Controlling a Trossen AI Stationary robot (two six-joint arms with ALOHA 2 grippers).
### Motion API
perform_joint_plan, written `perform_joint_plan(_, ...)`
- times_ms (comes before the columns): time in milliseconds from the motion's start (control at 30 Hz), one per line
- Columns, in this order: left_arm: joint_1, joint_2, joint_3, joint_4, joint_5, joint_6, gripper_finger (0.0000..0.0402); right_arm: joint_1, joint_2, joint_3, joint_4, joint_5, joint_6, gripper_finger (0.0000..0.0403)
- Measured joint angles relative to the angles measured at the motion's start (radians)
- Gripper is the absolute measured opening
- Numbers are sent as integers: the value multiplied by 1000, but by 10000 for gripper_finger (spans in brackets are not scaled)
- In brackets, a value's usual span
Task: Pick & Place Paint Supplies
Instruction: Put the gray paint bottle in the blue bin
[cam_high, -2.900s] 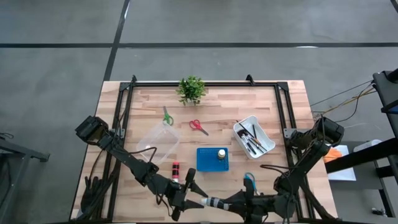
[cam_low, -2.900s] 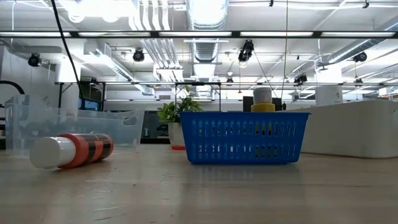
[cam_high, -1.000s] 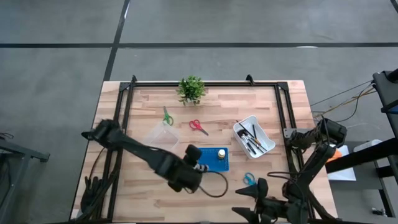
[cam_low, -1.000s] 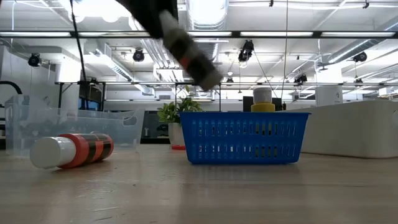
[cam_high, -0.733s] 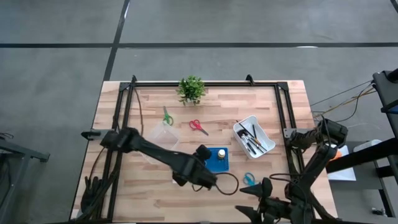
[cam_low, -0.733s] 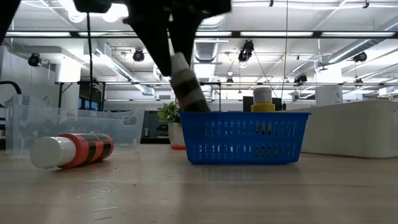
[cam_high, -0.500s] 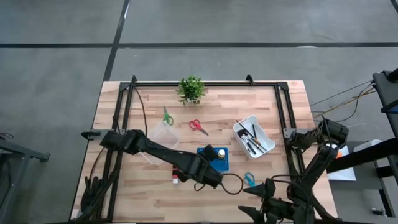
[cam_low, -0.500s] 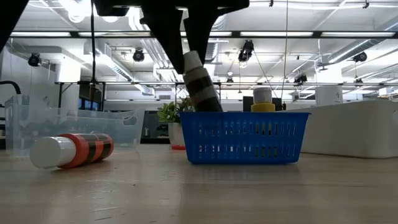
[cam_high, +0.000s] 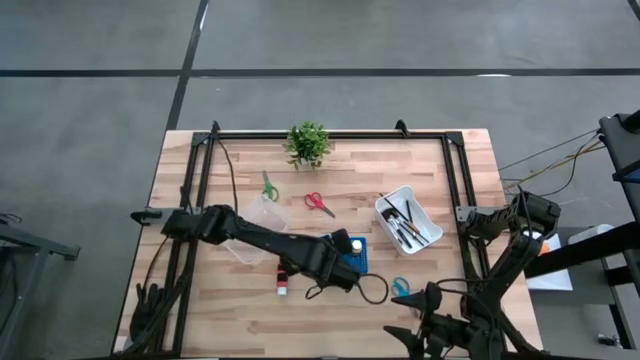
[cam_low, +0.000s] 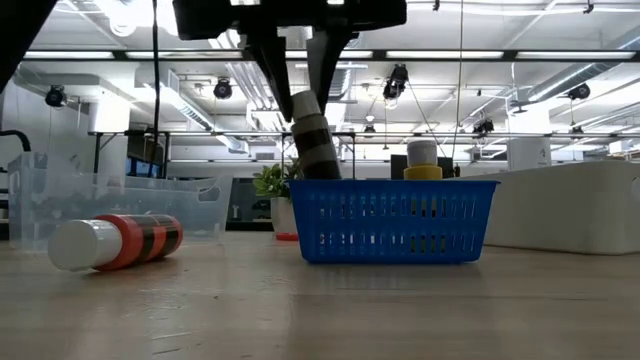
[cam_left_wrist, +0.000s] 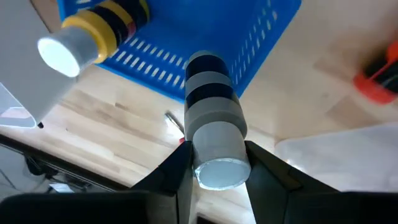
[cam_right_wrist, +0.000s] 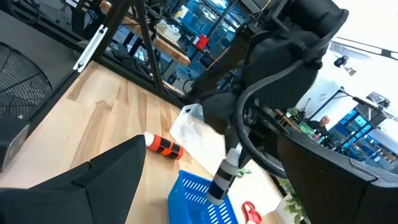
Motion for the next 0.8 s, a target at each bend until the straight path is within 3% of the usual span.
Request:
perform_joint_plan(500, 96, 0, 0, 72, 42, 233, 116, 0, 0, -100, 1, 25, 155, 361)
perform_joint_plan(800, 118, 0, -2, 100, 87, 260, 116, 0, 0, -114, 0, 30, 170, 361)
